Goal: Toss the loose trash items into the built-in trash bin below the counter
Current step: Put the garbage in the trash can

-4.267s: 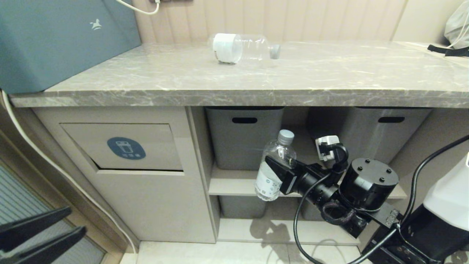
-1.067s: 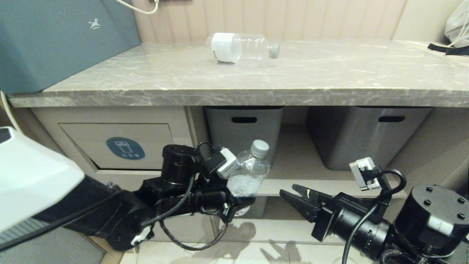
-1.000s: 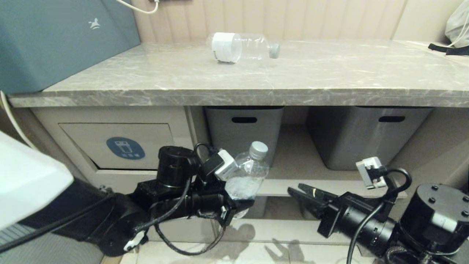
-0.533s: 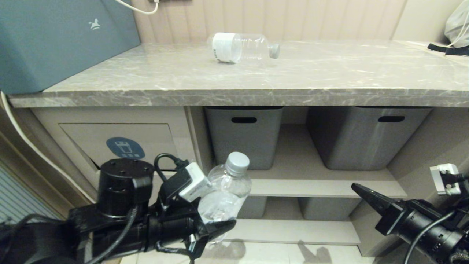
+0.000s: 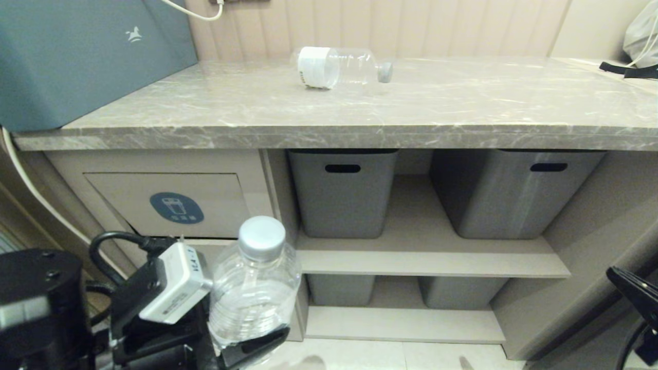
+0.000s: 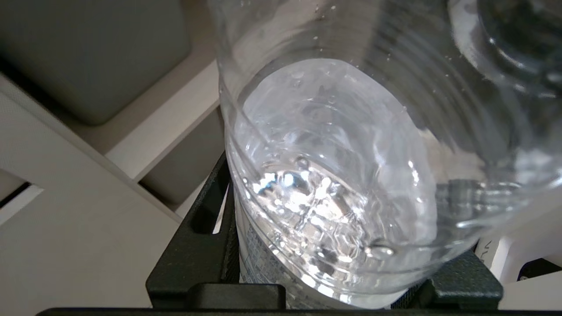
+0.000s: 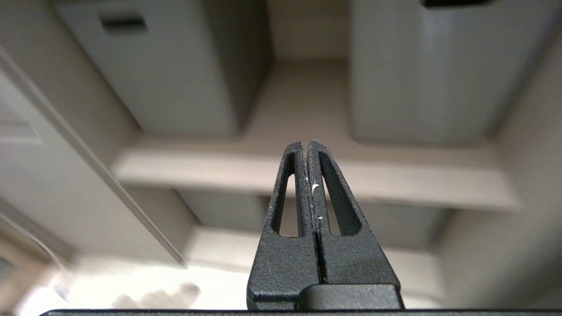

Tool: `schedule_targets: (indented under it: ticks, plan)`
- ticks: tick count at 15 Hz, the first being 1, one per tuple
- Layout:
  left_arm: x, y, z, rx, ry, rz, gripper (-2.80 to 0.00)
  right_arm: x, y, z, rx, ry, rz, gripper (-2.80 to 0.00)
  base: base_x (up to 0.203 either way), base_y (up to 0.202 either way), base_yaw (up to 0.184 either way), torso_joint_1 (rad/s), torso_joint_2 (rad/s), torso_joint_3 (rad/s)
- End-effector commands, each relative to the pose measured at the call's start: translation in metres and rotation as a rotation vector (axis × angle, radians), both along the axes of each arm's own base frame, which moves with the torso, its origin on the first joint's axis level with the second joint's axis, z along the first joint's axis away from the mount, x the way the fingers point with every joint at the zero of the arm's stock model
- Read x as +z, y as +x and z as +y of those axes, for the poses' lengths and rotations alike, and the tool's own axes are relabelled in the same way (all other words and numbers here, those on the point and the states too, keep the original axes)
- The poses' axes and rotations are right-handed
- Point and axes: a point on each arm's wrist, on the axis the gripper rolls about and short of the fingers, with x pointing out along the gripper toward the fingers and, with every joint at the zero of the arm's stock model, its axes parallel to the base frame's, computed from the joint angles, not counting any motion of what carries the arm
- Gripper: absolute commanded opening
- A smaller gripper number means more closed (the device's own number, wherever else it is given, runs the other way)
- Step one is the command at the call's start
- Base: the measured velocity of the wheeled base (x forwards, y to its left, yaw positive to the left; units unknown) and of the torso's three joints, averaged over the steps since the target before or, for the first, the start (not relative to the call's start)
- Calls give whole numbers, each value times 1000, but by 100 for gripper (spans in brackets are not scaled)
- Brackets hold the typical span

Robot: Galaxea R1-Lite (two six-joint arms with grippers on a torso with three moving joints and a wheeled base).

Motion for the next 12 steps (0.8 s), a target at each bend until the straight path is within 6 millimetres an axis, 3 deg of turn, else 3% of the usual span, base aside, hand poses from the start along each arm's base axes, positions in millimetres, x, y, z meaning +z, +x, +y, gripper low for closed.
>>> schedule_targets:
  ticks: [1, 3, 5, 7, 12]
  plan:
    - [6, -6, 5, -4, -26, -29, -280, -17, -46, -8, -11, -46, 27, -280, 0, 0, 0, 0, 0, 0]
    - [6, -6, 5, -7, -32, -19, -280, -38, -73, -12, 2, -109, 86, -280, 0, 0, 0, 0, 0, 0]
    - [3, -4, 4, -5, -22, 1, -280, -56, -84, -13, 12, -152, 157, -280, 0, 0, 0, 0, 0, 0]
    - [0, -6, 7, 6, -17, 26, -280, -69, -85, -14, -8, -133, 308, -280, 0, 0, 0, 0, 0, 0]
    - [-2, -5, 7, 10, -11, 45, -280, -70, -85, -14, -7, -138, 306, -280, 0, 0, 0, 0, 0, 0]
